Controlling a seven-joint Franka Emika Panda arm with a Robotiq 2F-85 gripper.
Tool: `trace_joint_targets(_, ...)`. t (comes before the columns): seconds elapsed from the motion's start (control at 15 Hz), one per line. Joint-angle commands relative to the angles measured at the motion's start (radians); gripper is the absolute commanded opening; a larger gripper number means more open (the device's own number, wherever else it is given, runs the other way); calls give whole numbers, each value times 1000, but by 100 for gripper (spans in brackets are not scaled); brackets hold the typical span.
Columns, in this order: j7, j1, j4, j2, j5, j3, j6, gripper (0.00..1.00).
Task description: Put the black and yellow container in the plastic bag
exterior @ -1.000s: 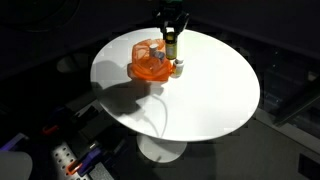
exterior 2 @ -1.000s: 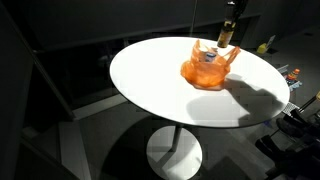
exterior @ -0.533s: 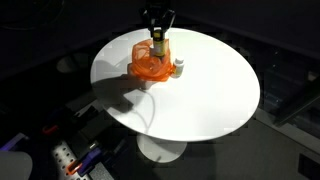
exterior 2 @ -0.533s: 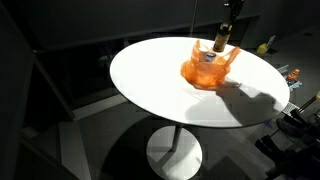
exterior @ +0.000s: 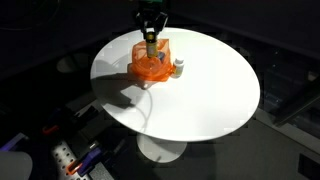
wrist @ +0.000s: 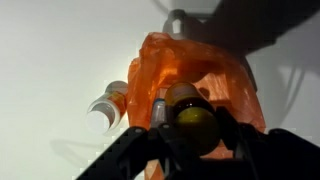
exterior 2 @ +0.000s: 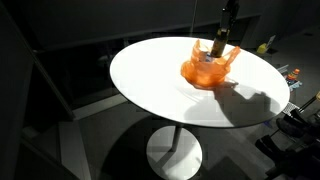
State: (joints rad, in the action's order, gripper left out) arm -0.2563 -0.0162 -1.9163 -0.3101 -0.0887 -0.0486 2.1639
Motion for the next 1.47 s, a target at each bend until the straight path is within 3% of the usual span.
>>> trace_joint_targets(0.0,-80,22,9,-15,38,-13,-12,20)
trace_joint_targets(0.4,-143,34,18,-26,74,-13,-19,20)
trace_joint_targets(1.4,-115,19,-15,-4,60,-20,-4,20)
